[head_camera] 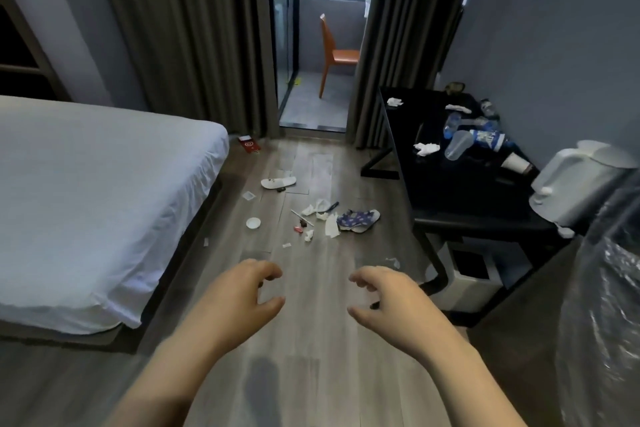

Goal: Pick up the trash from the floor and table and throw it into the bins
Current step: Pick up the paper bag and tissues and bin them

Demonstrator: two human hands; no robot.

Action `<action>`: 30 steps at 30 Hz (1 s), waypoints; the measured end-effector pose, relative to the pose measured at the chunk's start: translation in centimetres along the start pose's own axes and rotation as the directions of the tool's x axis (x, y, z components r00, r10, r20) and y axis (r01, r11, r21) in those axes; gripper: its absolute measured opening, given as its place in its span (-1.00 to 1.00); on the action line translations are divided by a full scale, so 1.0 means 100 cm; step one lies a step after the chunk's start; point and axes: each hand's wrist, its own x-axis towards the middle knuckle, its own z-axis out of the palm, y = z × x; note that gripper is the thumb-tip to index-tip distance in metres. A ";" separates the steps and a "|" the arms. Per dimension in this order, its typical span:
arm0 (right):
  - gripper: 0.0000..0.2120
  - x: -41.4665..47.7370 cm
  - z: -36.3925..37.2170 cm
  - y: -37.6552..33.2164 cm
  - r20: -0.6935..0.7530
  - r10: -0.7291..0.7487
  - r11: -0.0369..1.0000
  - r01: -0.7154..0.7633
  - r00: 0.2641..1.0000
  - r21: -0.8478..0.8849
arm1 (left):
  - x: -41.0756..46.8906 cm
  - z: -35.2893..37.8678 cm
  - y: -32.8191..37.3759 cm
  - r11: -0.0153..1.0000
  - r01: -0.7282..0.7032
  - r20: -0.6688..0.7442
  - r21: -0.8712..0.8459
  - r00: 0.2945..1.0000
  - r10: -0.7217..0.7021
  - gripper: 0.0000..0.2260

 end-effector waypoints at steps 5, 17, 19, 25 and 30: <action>-0.55 0.076 -0.021 0.019 0.030 0.007 1.000 -0.008 1.000 0.010 | 0.080 -0.014 0.002 1.000 -0.006 -0.017 0.014 1.000 0.006 -0.65; -0.55 0.230 -0.046 0.055 0.018 0.110 0.994 -0.110 0.994 0.012 | 0.265 -0.023 -0.015 0.998 -0.052 0.130 -0.019 0.990 0.054 -0.66; -0.56 0.264 -0.050 0.057 0.014 0.119 0.993 -0.119 0.993 0.011 | 0.304 -0.029 -0.023 0.996 -0.079 0.120 -0.033 0.989 0.082 -0.66; -0.57 0.363 -0.061 0.059 0.052 0.222 0.975 -0.224 0.974 0.017 | 0.414 -0.056 -0.050 0.989 -0.138 0.108 -0.056 0.984 0.143 -0.70; -0.57 0.431 -0.060 0.063 0.062 0.309 0.948 -0.312 0.949 0.057 | 0.495 -0.061 -0.070 0.985 -0.170 0.193 -0.011 0.967 0.169 -0.69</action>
